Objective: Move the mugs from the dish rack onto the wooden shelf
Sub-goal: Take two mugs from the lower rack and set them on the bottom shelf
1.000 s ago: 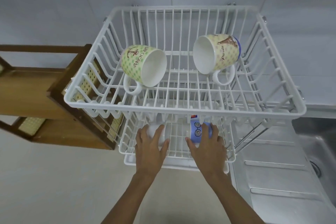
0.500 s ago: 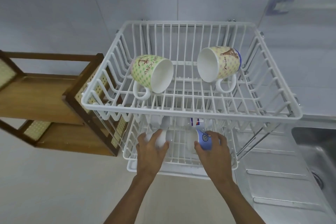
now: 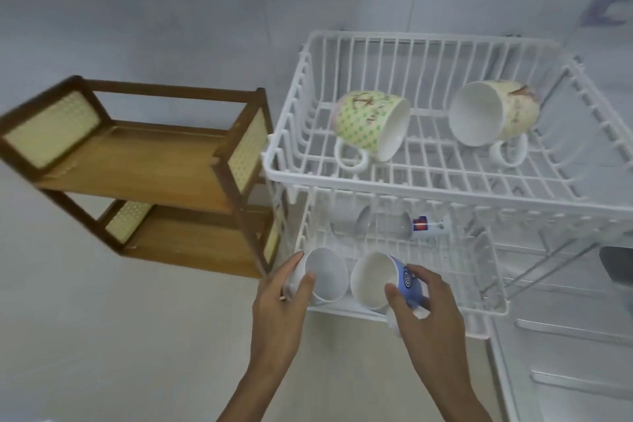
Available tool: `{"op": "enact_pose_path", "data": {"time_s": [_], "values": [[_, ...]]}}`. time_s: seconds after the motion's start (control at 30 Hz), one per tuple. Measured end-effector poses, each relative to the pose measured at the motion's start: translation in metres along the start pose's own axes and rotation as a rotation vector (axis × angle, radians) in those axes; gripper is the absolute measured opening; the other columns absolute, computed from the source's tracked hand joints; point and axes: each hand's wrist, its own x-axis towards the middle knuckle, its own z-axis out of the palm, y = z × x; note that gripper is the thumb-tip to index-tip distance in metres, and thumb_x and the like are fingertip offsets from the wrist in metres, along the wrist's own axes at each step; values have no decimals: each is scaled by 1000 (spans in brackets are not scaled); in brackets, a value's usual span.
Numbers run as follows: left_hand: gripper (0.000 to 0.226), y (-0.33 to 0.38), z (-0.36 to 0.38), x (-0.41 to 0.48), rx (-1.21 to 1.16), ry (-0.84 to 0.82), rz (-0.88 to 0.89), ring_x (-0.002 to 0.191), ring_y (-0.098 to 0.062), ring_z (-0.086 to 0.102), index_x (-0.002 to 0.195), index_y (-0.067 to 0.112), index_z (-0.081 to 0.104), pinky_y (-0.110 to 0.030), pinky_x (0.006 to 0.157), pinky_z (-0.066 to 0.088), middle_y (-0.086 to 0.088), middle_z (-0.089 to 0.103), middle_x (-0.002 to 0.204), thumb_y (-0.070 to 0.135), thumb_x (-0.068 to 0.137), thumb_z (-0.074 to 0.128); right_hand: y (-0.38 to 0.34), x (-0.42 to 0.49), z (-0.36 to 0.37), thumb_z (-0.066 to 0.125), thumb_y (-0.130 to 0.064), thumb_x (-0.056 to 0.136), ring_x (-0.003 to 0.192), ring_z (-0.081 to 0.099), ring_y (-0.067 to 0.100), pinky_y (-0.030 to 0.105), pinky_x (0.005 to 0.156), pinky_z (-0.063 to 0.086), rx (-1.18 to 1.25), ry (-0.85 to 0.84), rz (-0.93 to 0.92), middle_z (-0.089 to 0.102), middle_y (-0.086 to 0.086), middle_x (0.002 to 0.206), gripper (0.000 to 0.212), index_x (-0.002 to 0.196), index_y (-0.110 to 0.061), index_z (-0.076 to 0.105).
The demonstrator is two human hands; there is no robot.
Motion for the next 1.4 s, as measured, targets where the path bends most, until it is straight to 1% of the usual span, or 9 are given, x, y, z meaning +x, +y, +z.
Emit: {"op": "enact_pose_path", "data": {"time_s": [0.17,0.3,0.4,0.5,0.7,0.87,1.03,1.23,1.4], "values": [[30,-34,-81,12,-23,1,-90,102,1,65,117,65,62,-25,83,52,23,62,123,58,88,68,-8,-42,56,77,-33,84,99,68,7,44,79,60,9,-31,88,64,-21,121,35,113,-45,63],[31,-59,-153,41,-69,12,-143,115,-10,65,123,53,66,-43,98,56,15,66,130,53,92,66,-19,-72,120,77,-34,84,90,72,4,28,63,56,44,-57,151,68,-26,113,30,110,-46,66],[38,-71,-198,73,-90,33,-177,118,-19,63,130,44,65,-52,98,56,7,66,131,52,93,64,-26,-82,173,77,-31,85,88,74,12,43,65,63,91,-88,213,71,-21,108,24,106,-42,69],[41,-80,-232,109,-141,65,-217,115,-22,64,135,35,64,-52,93,59,1,66,131,44,96,64,-36,-85,228,75,-33,88,91,71,14,50,66,65,144,-140,286,69,-19,109,17,100,-44,69],[42,-96,-273,179,-210,102,-311,113,-21,62,136,29,63,-51,92,59,1,62,131,41,96,65,-58,-62,319,69,-37,90,102,67,16,34,60,64,266,-239,405,68,-11,113,20,110,-36,70],[20,-99,-280,222,-287,84,-367,112,-21,60,118,37,67,-37,76,57,3,63,123,37,98,63,-58,-22,368,63,-37,95,107,64,19,43,70,65,277,-244,416,65,-6,120,28,122,-29,66],[20,-103,-280,256,-279,45,-399,107,-25,62,117,36,66,-34,69,56,9,64,110,37,98,60,-47,11,398,60,-32,93,100,67,27,31,55,58,273,-205,429,68,7,110,26,112,-16,70],[18,-112,-277,284,-265,30,-432,106,-25,63,114,41,65,-36,75,55,4,66,118,36,101,54,-32,34,418,54,-43,85,98,67,32,57,87,59,179,-203,439,69,3,96,29,101,-25,71],[30,-120,-269,299,-241,33,-410,112,-24,63,128,29,63,-34,71,55,-1,67,125,39,103,50,-33,39,430,48,-46,86,95,62,34,45,89,51,104,-184,385,61,6,88,31,90,-22,66]]}}
